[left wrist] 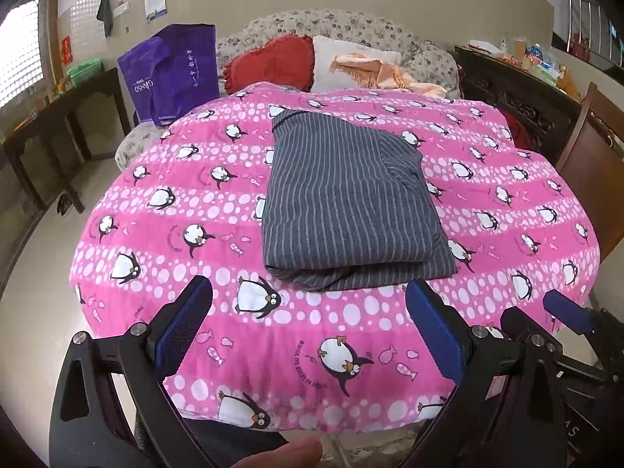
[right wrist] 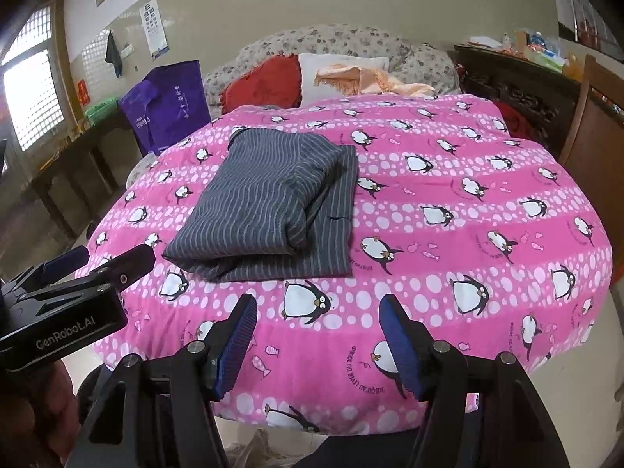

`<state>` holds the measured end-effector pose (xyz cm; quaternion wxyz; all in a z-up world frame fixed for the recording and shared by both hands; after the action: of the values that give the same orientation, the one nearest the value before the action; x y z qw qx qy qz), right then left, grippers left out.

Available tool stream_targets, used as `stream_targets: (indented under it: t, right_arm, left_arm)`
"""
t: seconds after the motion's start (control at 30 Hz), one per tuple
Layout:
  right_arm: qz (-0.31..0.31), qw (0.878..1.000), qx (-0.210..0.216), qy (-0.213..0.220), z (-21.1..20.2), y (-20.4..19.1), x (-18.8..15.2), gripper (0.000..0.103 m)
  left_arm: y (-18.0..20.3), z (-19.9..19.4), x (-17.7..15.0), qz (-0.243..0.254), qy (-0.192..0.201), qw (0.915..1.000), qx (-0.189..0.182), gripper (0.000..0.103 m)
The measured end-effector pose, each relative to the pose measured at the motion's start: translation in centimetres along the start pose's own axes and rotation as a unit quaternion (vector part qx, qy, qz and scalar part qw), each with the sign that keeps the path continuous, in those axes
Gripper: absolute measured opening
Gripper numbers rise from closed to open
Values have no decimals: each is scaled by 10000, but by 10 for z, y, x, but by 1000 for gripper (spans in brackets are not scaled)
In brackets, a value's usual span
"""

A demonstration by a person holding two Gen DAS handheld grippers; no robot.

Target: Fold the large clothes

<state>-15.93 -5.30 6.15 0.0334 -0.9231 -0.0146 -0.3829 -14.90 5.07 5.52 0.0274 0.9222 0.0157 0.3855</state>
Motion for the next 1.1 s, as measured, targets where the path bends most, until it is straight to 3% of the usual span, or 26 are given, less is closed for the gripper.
stream_targets:
  t: [0.7, 0.93, 1.1]
  right_arm:
    - [-57, 10000, -49, 2, 1, 4, 7, 63]
    - [-104, 9999, -85, -67, 18, 17, 13, 63]
    - [-78, 9996, 142, -222, 50, 24, 32, 63]
  left_arm:
    - [5, 12, 4, 15, -66, 10000, 8, 100]
    - [7, 41, 16, -79, -397, 9992, 28, 100]
    - [-4, 69, 34, -163, -624, 9979, 79, 100]
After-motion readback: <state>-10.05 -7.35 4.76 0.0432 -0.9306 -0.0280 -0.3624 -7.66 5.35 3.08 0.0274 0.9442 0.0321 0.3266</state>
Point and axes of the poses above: each gripper's, at about its wrist camera, not at the fingertips, and z roughly the way its jaws point, y to its right, x to its top, the point moved 2 cm from there along z, roughly the way its jaws point, and after that the axes turned 3 degrees about -z, right-handed, at the moved point
